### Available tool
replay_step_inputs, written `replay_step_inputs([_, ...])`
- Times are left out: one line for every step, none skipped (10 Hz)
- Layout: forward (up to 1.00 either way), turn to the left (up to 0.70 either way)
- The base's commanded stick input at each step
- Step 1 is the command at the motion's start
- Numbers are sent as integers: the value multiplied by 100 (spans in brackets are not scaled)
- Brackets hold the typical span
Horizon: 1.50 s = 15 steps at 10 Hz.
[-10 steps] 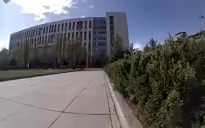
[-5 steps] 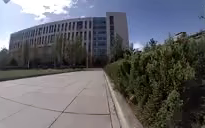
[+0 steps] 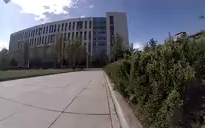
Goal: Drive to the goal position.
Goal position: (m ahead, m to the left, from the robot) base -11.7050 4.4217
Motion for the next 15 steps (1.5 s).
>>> replay_step_inputs([4,0])
replay_step_inputs([5,0])
replay_step_inputs([4,0])
replay_step_inputs([4,0])
replay_step_inputs([4,0])
replay_step_inputs([4,0])
replay_step_inputs([4,0])
replay_step_inputs([4,0])
replay_step_inputs([4,0])
replay_step_inputs([4,0])
replay_step_inputs([4,0])
replay_step_inputs([4,0])
replay_step_inputs([4,0])
replay_step_inputs([4,0])
replay_step_inputs([4,0])
